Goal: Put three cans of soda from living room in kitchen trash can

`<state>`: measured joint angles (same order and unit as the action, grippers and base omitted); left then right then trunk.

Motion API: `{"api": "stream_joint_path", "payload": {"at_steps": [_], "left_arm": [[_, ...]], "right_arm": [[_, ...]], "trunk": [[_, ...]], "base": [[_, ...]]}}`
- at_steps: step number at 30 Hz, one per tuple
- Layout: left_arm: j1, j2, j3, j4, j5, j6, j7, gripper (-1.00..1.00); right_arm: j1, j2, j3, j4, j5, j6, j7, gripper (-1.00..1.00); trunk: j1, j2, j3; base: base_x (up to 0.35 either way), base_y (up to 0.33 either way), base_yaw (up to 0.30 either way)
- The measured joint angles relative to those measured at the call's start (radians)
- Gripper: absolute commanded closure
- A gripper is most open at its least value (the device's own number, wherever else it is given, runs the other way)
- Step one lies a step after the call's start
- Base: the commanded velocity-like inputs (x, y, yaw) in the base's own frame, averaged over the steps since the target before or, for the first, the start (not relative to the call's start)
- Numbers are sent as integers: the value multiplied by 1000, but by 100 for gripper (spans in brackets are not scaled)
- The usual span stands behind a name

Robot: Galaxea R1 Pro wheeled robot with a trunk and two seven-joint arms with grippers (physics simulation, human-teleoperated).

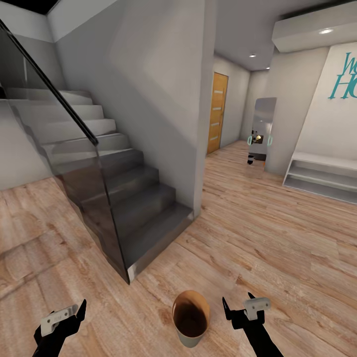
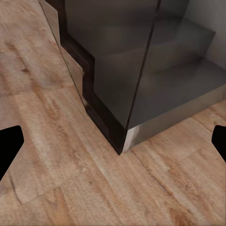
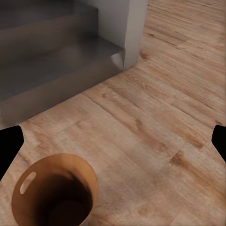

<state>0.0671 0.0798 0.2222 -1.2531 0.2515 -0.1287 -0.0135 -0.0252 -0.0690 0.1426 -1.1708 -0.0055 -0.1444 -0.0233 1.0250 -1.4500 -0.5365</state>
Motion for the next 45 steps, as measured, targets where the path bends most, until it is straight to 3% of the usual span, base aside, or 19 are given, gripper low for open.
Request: {"api": "stream_joint_path", "payload": {"at_steps": [11,17,26,29,37,38,43,45], "left_arm": [[0,0,0,1,0,0,0,-100],[0,0,0,1,0,0,0,-100],[0,0,-1,1,0,0,0,-100],[0,0,-1,1,0,0,0,-100],[0,0,0,1,0,0,0,-100],[0,0,0,1,0,0,0,-100],[0,0,-1,1,0,0,-1,-100],[0,0,-1,1,0,0,-1,-100]], "right_arm": [[-1,5,1,-11,-5,7,0,-100],[-1,37,5,-69,3,61,1,-100],[-11,101,60,-229,10,374,-16,-100],[-41,117,71,-267,10,504,-26,-100],[-235,140,80,-304,0,805,-36,-100],[-237,140,80,-303,0,807,-36,-100],[-401,147,75,-285,-4,1053,-33,-100],[-432,148,74,-274,-4,1089,-33,-100]], "trunk": [[0,0,0],[0,0,0],[0,0,0],[0,0,0],[0,0,0],[0,0,0],[0,0,0],[0,0,0]], "base": [[7,-1,0],[1,0,0],[0,0,0],[0,0,0],[0,0,0],[0,0,0],[0,0,0],[0,0,0]]}}
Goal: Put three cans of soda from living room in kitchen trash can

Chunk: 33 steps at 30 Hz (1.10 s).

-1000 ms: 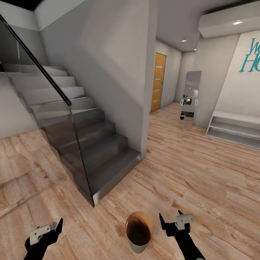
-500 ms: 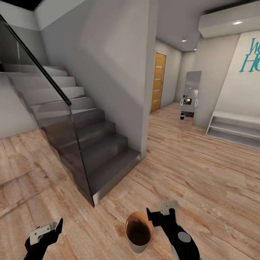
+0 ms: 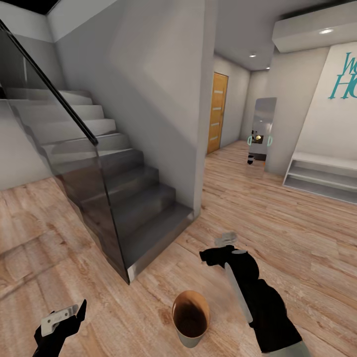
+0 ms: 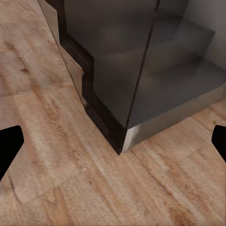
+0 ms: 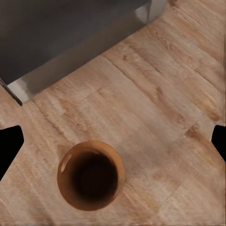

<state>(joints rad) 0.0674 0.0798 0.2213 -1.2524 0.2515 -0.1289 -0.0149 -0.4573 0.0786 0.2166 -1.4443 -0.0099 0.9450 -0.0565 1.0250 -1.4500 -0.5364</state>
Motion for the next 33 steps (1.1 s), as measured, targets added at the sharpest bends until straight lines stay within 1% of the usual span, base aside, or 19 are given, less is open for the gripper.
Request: {"api": "stream_joint_path", "payload": {"at_steps": [1,3,4,5,6,8,12,14,16,18,20,23,33], "left_arm": [[0,0,0,1,-1,1,0,-100],[0,0,-1,1,-1,1,0,-100],[0,0,-1,1,-1,1,0,-100],[0,0,-1,1,-1,1,0,-100],[0,0,-2,1,-1,1,0,-100],[0,0,-2,1,-1,1,0,-100],[0,0,-1,1,0,1,0,-100],[0,0,-1,1,0,1,-1,-100],[0,0,-1,1,0,1,-1,-100],[0,0,-1,1,0,2,-1,-100],[0,0,-1,1,0,2,-1,-100],[0,0,-2,0,0,2,-2,-100],[1,0,-2,-4,0,2,-2,-100]], "right_arm": [[-58,1,-1,37,0,50,0,-100],[-123,3,-2,96,-1,83,-1,-100],[-184,4,-7,170,0,102,-1,-100],[-217,5,-15,215,-1,102,-1,-100],[-248,5,-28,263,0,102,0,-100],[-308,5,-69,370,0,102,3,-100],[-427,3,-153,628,-1,102,8,-100],[-487,0,-180,769,-1,102,10,-100],[-545,-2,-198,895,-1,102,11,-100],[-592,-4,-209,988,-1,102,11,-100],[-624,-5,-216,1048,-1,101,10,-100],[-653,-6,-223,1102,-1,91,8,-100],[-677,-8,-229,1182,0,79,4,-100]], "trunk": [[0,0,0],[0,0,0],[0,0,0],[0,0,0],[0,0,0],[0,0,0],[0,0,0],[0,0,0],[0,0,0],[0,0,0],[0,0,0],[0,0,0],[0,0,0]], "base": [[0,0,0],[0,0,0],[0,0,0],[0,0,0],[0,0,0],[0,0,0],[0,0,0],[0,0,0],[0,0,0],[0,0,0],[0,0,0],[0,0,0],[0,0,0]]}}
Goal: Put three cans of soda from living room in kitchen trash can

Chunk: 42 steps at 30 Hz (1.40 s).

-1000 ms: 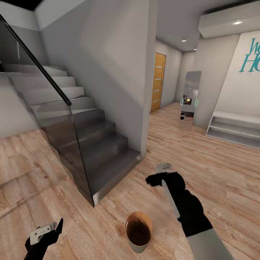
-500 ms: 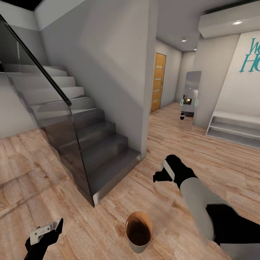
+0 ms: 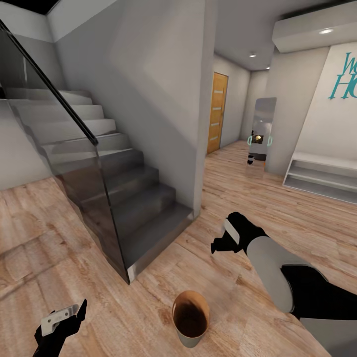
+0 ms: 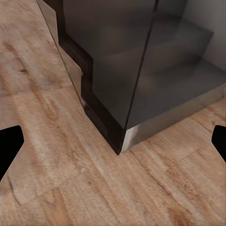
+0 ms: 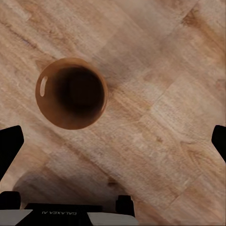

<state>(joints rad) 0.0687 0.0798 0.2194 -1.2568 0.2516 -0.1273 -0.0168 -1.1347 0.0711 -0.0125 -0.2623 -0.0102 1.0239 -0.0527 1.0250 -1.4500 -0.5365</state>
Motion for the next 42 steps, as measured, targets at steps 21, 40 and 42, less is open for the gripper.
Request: {"api": "stream_joint_path", "payload": {"at_steps": [21,40,42], "left_arm": [[1,0,0,-4,0,-1,0,-100],[2,0,0,-5,0,0,0,-100],[2,0,0,-5,0,0,0,-100]], "right_arm": [[-5,-31,10,59,13,-7,-7,-100],[-5,-21,19,43,17,-35,-9,-100],[-5,-20,20,42,17,-41,-9,-100]], "trunk": [[0,0,0],[0,0,0],[0,0,0]], "base": [[0,0,0],[0,0,0],[0,0,0]]}}
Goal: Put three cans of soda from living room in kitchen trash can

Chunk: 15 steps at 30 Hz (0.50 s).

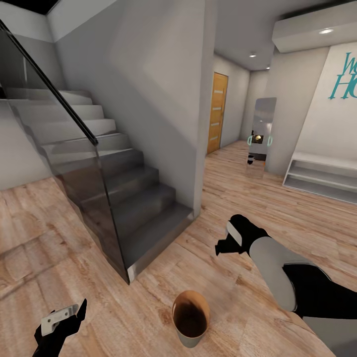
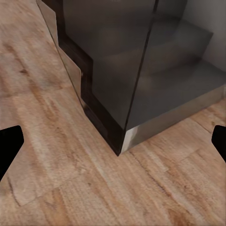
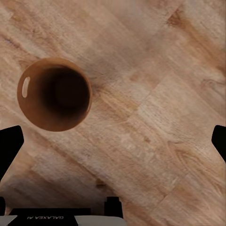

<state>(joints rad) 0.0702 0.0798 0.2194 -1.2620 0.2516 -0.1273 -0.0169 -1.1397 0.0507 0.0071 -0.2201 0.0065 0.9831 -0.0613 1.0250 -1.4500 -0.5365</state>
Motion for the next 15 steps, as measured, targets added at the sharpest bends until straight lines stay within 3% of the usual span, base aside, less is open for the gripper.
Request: {"api": "stream_joint_path", "payload": {"at_steps": [4,15], "left_arm": [[0,0,0,-1,0,0,0,-100],[0,0,-1,0,0,0,-1,-100]], "right_arm": [[0,1,1,0,0,-7,0,-100],[0,1,3,-1,-1,-12,0,-100]], "trunk": [[0,0,0],[42,-77,-34]], "base": [[0,0,0],[0,0,0]]}}
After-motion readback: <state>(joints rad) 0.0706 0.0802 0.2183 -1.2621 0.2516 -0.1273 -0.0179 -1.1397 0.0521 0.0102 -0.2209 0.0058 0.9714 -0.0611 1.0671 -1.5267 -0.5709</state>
